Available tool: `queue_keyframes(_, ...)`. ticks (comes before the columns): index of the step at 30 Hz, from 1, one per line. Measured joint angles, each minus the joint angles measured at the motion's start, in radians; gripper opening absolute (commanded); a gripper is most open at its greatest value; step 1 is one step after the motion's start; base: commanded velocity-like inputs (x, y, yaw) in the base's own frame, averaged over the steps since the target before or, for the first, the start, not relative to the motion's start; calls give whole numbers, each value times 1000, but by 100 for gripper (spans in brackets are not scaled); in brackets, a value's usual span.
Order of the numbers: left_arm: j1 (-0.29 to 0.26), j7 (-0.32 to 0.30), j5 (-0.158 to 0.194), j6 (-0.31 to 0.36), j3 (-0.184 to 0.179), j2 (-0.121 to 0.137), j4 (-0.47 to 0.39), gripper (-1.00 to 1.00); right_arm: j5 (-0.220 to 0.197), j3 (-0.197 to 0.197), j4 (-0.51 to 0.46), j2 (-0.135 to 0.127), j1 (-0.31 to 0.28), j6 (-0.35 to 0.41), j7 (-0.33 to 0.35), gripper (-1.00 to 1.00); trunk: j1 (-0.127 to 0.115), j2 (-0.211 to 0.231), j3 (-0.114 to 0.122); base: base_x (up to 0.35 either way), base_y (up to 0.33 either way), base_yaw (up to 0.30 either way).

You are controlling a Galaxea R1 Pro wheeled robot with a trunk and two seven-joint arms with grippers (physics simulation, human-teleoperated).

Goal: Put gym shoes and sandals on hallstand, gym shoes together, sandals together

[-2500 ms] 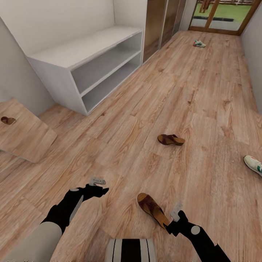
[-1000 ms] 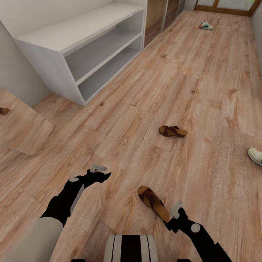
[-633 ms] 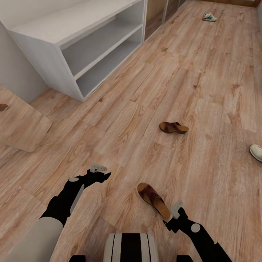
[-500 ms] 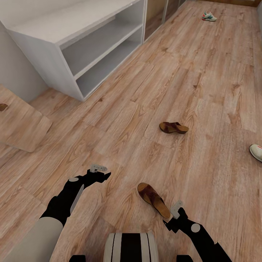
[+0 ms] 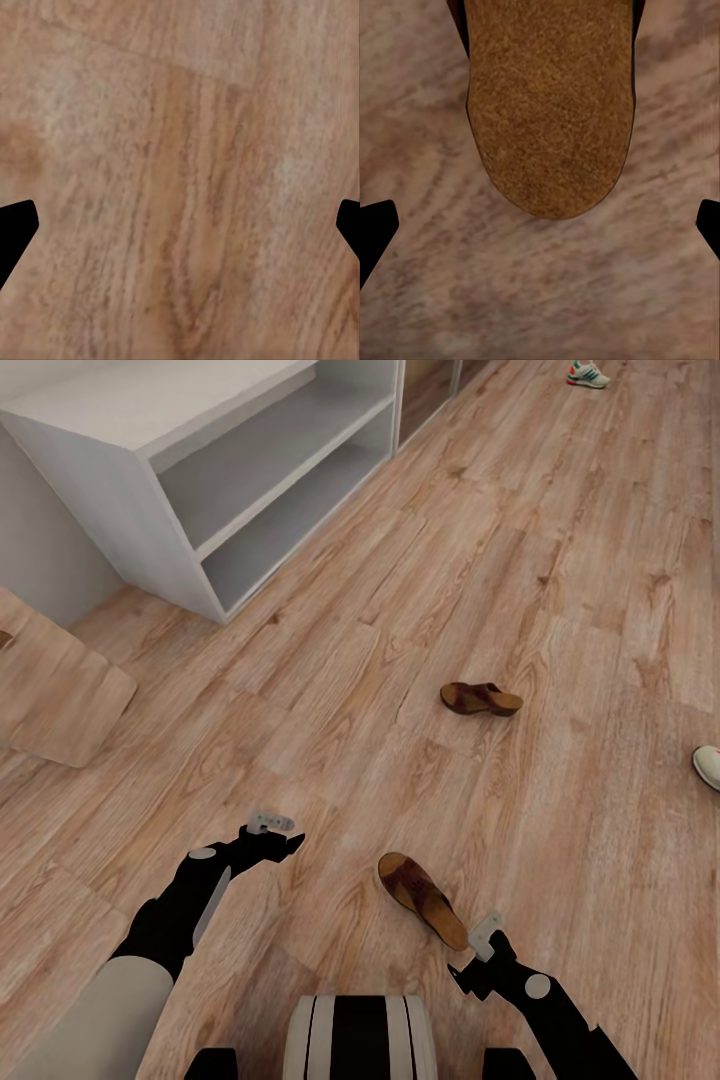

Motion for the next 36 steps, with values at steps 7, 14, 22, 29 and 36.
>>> queue_keyframes(7,0,0,-1,0,0,0,0,100,0,0,0,0,0,0,0,100,0,0,-2,0,0,0)
queue_keyframes(14,-1,0,-2,0,1,0,1,100,-1,1,0,0,0,0,-23,100,0,0,-2,0,0,0)
queue_keyframes(22,-1,0,-3,0,1,0,3,100,-4,4,0,17,0,-2,-128,100,0,0,-2,0,0,0)
queue_keyframes(29,-1,0,-3,0,1,0,4,100,-5,4,0,30,0,-2,-141,100,0,0,-2,0,0,0)
queue_keyframes(36,-1,0,-3,-1,-1,0,6,100,-5,5,0,36,0,-2,-143,100,0,0,-2,0,0,0)
